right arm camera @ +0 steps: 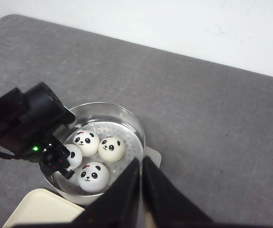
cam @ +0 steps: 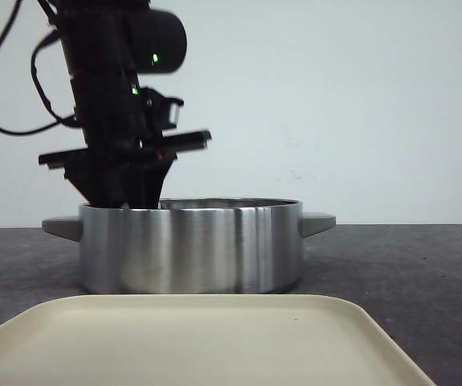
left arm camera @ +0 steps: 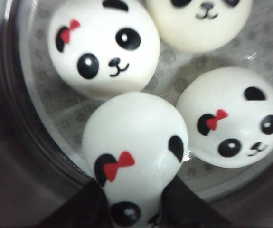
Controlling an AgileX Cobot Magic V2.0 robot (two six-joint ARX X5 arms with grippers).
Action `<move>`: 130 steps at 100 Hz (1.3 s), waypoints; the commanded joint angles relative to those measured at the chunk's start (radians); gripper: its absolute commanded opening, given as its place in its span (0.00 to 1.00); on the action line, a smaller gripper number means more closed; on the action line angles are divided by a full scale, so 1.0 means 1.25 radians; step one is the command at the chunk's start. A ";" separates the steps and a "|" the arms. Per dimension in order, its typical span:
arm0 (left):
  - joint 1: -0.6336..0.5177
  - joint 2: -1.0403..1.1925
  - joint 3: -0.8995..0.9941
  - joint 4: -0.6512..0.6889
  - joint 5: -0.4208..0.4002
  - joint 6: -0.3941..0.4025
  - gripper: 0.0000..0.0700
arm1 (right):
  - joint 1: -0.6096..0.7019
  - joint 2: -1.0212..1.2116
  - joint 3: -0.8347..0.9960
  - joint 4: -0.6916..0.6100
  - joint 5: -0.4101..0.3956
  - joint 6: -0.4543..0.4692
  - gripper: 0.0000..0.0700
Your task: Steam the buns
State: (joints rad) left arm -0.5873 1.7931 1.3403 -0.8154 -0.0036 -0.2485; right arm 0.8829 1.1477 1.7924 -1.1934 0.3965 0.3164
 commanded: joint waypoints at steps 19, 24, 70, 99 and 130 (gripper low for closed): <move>-0.005 0.047 0.019 -0.008 -0.004 0.016 0.21 | 0.009 0.006 0.016 0.004 0.003 0.014 0.00; -0.005 0.047 0.020 -0.008 -0.004 0.016 0.38 | 0.009 0.006 0.016 0.001 0.003 0.017 0.00; -0.005 0.041 0.176 -0.104 -0.004 0.016 0.80 | 0.009 0.006 0.016 0.000 0.004 0.029 0.00; -0.010 -0.158 0.213 0.017 -0.056 -0.010 0.34 | 0.011 0.006 0.008 0.002 0.099 0.028 0.01; -0.015 -0.484 0.212 0.040 -0.084 0.001 0.04 | 0.089 -0.035 -0.123 0.219 0.157 0.027 0.01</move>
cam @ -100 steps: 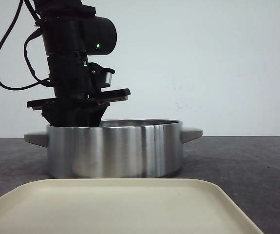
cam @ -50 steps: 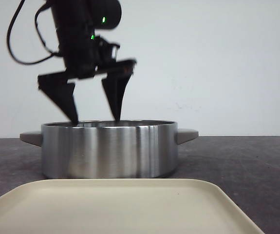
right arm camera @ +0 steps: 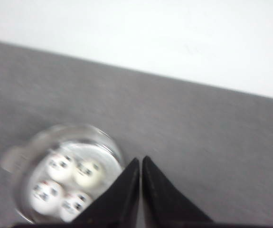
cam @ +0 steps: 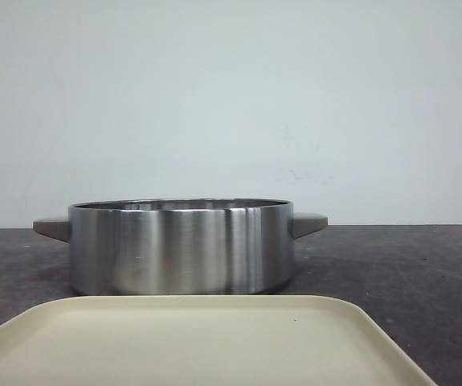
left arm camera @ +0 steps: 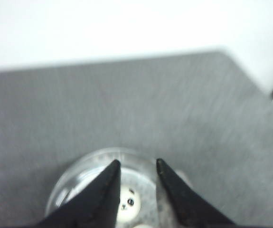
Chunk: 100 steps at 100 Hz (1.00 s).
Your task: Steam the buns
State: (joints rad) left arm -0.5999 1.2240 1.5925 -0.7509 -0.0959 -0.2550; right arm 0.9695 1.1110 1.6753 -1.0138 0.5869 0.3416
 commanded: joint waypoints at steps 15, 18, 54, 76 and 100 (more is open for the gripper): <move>-0.005 -0.180 -0.030 -0.018 -0.058 0.025 0.02 | 0.055 -0.054 -0.233 0.378 -0.026 -0.080 0.01; -0.005 -0.210 -0.044 -0.019 -0.063 0.030 0.02 | 0.062 -0.061 -0.278 0.447 -0.047 -0.117 0.01; -0.005 -0.482 -0.282 -0.031 -0.107 0.069 0.01 | 0.078 -0.035 -0.482 0.786 -0.156 -0.222 0.01; -0.005 -0.503 -0.291 -0.075 -0.115 0.065 0.02 | 0.078 -0.033 -0.482 0.788 -0.156 -0.222 0.01; -0.005 -0.503 -0.291 -0.075 -0.115 0.065 0.02 | 0.078 -0.033 -0.482 0.787 -0.156 -0.222 0.01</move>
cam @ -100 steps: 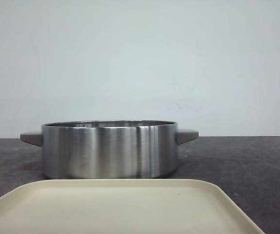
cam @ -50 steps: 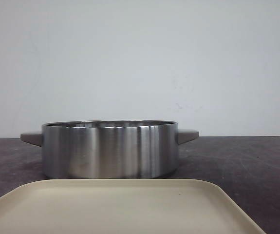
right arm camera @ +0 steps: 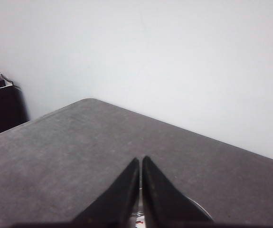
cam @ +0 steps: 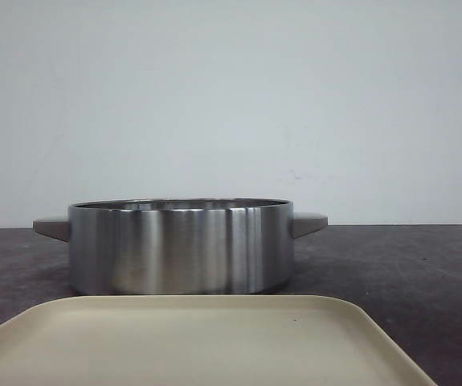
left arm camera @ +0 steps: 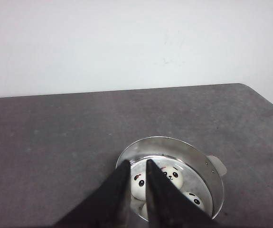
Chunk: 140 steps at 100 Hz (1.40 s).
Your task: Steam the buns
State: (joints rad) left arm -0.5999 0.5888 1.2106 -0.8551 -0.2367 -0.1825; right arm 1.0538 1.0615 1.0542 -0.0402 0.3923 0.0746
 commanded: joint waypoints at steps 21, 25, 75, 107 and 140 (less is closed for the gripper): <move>-0.005 0.005 0.014 0.008 -0.002 0.007 0.02 | 0.010 0.007 0.015 0.009 0.000 -0.009 0.01; -0.005 0.005 0.014 0.008 -0.002 0.007 0.02 | 0.010 0.007 0.015 0.009 0.000 -0.009 0.01; -0.005 0.004 0.014 0.008 -0.002 0.007 0.02 | -0.240 -0.153 -0.118 -0.045 -0.103 -0.081 0.01; -0.005 0.004 0.015 0.008 -0.002 0.007 0.02 | -0.679 -0.550 -0.486 0.001 -0.265 -0.123 0.01; -0.005 0.003 0.015 0.008 -0.002 0.007 0.02 | -0.888 -0.807 -0.824 0.097 -0.362 -0.005 0.01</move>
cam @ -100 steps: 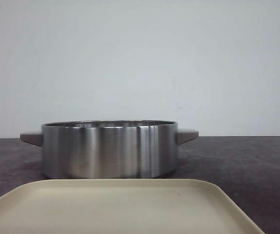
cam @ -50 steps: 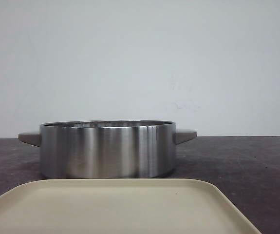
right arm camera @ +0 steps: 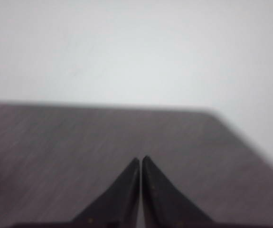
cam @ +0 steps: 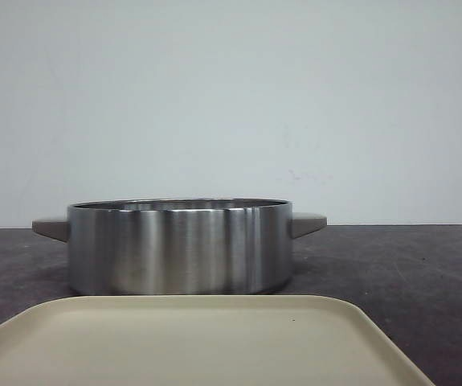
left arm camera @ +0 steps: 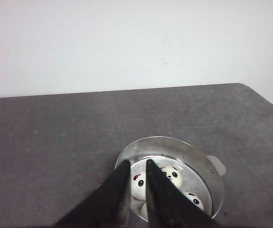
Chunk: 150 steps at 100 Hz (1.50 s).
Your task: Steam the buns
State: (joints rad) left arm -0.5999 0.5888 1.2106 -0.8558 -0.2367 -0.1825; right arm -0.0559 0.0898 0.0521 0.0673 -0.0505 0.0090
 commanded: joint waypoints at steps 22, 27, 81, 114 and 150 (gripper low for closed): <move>-0.005 0.003 0.015 0.009 -0.002 0.007 0.02 | 0.018 -0.069 -0.032 -0.198 -0.024 0.049 0.01; -0.005 0.003 0.015 0.009 -0.002 0.007 0.02 | 0.029 -0.069 -0.032 -0.196 -0.021 0.026 0.01; -0.005 0.003 0.015 0.009 -0.002 0.007 0.02 | 0.052 -0.069 -0.032 -0.180 -0.023 0.007 0.01; -0.005 0.003 0.015 0.009 -0.002 0.007 0.02 | 0.052 -0.069 -0.032 -0.180 -0.022 0.007 0.01; 0.057 -0.020 -0.005 0.017 0.000 0.067 0.02 | 0.052 -0.069 -0.032 -0.180 -0.022 0.007 0.01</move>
State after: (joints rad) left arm -0.5499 0.5774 1.2098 -0.8555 -0.2363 -0.1612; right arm 0.0101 0.0044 0.0158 -0.1684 -0.0784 0.0254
